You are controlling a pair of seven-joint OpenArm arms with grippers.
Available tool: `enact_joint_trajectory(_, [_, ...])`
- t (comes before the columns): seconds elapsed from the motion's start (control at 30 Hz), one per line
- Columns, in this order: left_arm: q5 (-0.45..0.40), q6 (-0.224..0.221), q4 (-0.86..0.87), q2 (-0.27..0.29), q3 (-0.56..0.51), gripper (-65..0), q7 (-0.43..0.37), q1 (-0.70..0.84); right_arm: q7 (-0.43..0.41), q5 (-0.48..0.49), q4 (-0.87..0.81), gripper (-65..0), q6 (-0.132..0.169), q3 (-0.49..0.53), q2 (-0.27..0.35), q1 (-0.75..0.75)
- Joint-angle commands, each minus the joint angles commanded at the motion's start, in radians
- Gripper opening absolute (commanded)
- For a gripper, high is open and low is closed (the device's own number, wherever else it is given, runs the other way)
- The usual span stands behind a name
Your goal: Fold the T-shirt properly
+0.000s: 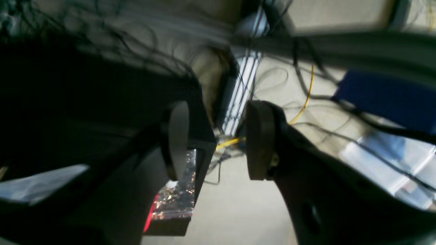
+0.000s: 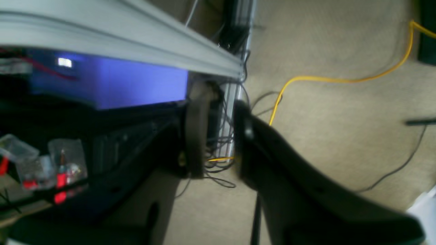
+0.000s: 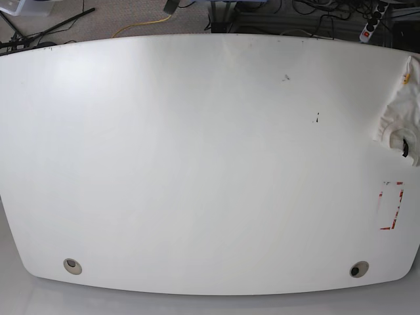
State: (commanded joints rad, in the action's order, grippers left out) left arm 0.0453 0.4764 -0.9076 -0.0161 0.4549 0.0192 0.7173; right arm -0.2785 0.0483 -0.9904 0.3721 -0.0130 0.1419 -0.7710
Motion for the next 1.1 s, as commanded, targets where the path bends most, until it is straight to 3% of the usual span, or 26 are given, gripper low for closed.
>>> enact_joint_trajectory(0.13, [-0.052, -0.012, 0.129, -0.008, -0.003, -40.7, 0.0, -0.097, -0.002, 0.0, 0.137, -52.6, -0.009, 0.0, -0.003, 0.097])
enact_joint_trajectory(0.33, [-0.17, -0.101, 0.276, -0.009, -0.005, -40.7, 0.0, -0.229, 0.0, 0.0, 0.273, -52.6, -0.012, 0.0, -0.005, 0.209])
enact_joint_trajectory(0.47, [-0.222, -0.164, 0.382, -0.009, -0.005, -40.7, 0.0, -0.311, 0.002, -0.002, 0.373, -52.6, -0.066, 0.002, -0.005, 0.287])
enact_joint_trajectory(0.57, [-0.259, -0.195, 0.463, -0.026, -0.005, -40.7, 0.0, -0.379, 0.002, -0.002, 0.446, -52.5, -0.08, 0.002, -0.003, 0.338])
enact_joint_trajectory(0.77, [-0.333, -0.201, 0.624, -0.037, -0.005, -40.7, 0.0, -0.483, 0.005, -0.002, 0.583, -52.2, -0.081, 0.002, -0.003, 0.44])
enact_joint_trajectory(0.93, [-0.361, -0.324, 0.692, -0.054, -0.006, -40.7, 0.0, -0.545, 0.006, -0.002, 0.684, -52.0, -0.081, 0.0, -0.003, 0.512])
enact_joint_trajectory(1.1, [-0.385, -0.339, 0.735, -0.051, -0.006, -40.7, 0.002, -0.588, 0.006, -0.002, 0.747, -52.0, -0.083, 0.0, -0.003, 0.555])
